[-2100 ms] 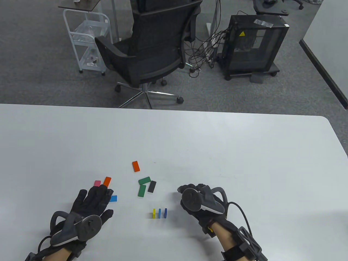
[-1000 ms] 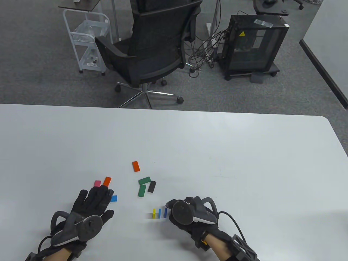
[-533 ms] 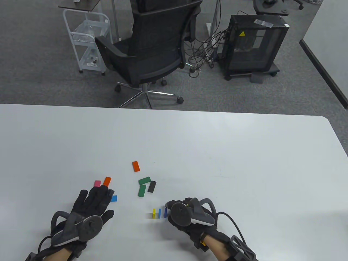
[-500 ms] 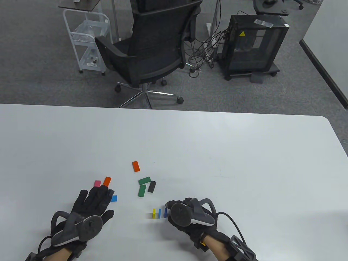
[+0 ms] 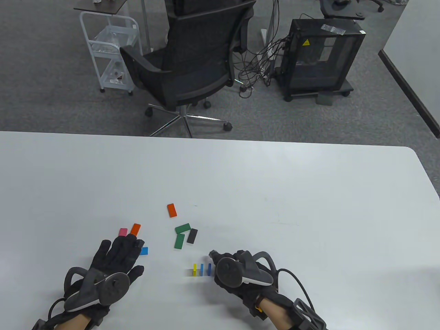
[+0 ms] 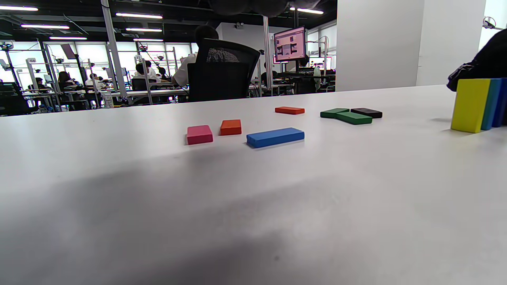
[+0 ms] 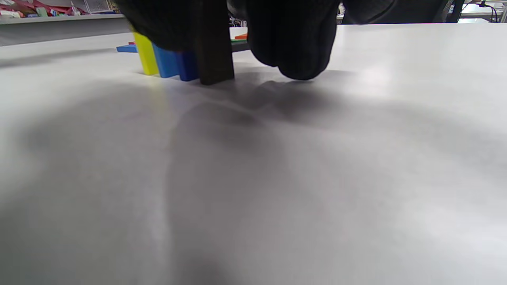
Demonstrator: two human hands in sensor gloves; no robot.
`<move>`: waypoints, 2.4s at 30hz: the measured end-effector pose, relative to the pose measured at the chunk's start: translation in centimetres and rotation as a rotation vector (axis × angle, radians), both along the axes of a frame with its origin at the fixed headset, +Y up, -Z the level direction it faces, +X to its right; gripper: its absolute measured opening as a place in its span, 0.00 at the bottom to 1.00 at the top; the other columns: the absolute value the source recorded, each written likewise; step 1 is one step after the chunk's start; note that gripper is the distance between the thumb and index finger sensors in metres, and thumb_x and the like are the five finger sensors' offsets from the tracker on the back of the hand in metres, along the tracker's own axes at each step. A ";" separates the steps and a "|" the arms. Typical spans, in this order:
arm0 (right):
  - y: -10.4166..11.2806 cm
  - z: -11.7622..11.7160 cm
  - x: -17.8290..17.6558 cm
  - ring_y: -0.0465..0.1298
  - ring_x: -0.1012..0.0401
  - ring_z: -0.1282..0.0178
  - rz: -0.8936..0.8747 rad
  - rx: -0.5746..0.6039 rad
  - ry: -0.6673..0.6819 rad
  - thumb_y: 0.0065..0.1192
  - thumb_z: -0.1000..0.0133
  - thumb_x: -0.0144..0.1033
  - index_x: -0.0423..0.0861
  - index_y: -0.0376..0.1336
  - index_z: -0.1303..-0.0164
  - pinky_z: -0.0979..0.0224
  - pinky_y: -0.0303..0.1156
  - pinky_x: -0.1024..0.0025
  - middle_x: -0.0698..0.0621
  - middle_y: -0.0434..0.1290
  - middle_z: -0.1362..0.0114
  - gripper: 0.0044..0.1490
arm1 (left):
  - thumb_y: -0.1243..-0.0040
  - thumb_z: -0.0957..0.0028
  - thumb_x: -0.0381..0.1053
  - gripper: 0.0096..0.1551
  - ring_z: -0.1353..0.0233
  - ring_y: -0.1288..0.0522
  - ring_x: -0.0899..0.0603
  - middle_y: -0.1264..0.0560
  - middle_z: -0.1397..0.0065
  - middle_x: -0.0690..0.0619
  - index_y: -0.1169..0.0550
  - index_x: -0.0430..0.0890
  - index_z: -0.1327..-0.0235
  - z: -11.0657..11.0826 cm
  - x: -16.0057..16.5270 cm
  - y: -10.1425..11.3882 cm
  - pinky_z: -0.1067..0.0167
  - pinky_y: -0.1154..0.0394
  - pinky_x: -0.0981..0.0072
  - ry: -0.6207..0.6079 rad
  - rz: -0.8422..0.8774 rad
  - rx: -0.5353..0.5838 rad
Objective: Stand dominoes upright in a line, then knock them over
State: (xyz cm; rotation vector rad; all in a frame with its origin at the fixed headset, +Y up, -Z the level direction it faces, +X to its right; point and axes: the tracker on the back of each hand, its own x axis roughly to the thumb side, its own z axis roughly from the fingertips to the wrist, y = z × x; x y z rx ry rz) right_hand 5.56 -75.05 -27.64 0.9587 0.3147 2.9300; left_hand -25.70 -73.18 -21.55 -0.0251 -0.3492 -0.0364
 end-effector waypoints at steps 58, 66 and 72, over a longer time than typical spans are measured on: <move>-0.1 -9.1 -9.9 0.66 0.56 0.21 0.292 0.181 0.371 0.63 0.42 0.43 0.61 0.57 0.24 0.12 0.47 0.50 0.56 0.65 0.21 0.34 | 0.72 0.28 0.65 0.41 0.09 0.49 0.35 0.48 0.04 0.44 0.47 0.47 0.05 -0.1 -0.5 0.1 0.14 0.58 0.42 0.001 0.027 0.015; -0.9 -9.0 -9.7 0.63 0.58 0.18 0.329 0.156 0.384 0.64 0.42 0.43 0.61 0.57 0.25 0.12 0.45 0.52 0.57 0.62 0.19 0.34 | 0.72 0.28 0.65 0.41 0.09 0.49 0.35 0.48 0.04 0.44 0.47 0.47 0.05 -0.1 -0.5 0.1 0.15 0.58 0.42 -0.002 0.025 0.019; -1.2 -9.2 -9.5 0.68 0.59 0.23 0.305 0.163 0.377 0.64 0.42 0.43 0.58 0.57 0.27 0.12 0.48 0.53 0.55 0.66 0.24 0.33 | 0.72 0.28 0.65 0.41 0.09 0.49 0.35 0.48 0.04 0.44 0.47 0.47 0.05 0.0 -0.5 0.1 0.15 0.58 0.41 -0.001 0.024 0.019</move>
